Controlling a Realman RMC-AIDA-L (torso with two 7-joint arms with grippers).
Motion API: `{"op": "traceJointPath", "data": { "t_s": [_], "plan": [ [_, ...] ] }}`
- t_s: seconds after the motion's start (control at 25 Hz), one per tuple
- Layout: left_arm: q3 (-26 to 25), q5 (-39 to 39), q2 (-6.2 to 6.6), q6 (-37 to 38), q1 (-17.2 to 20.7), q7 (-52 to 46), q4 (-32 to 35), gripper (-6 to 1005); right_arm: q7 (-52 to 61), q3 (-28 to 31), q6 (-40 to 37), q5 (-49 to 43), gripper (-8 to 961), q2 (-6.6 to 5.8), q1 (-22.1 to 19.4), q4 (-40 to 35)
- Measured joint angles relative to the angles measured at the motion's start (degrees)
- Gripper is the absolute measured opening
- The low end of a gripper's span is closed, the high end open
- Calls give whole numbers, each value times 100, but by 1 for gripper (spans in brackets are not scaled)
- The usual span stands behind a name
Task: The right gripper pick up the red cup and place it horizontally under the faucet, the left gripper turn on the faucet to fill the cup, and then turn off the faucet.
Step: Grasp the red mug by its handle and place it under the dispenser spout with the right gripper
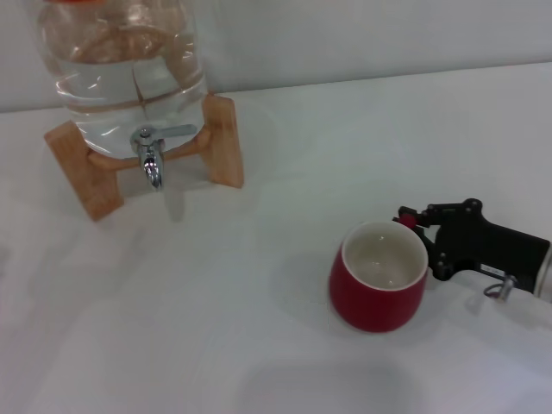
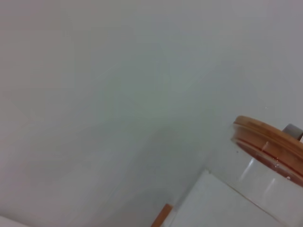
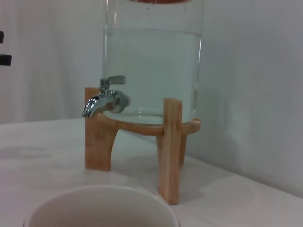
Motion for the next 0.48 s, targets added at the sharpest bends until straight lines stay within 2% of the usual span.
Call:
{"op": "traceJointPath", "data": {
  "t_s": [0.16,0.48],
  "plan": [
    [0,1,16,1,111,0,0,801,0,-346,-185,272,102,0,79,54],
    [-19,19,63,69,361,13,-173,801,0,-397,-259,374,102,-1,250,81]
  ]
}}
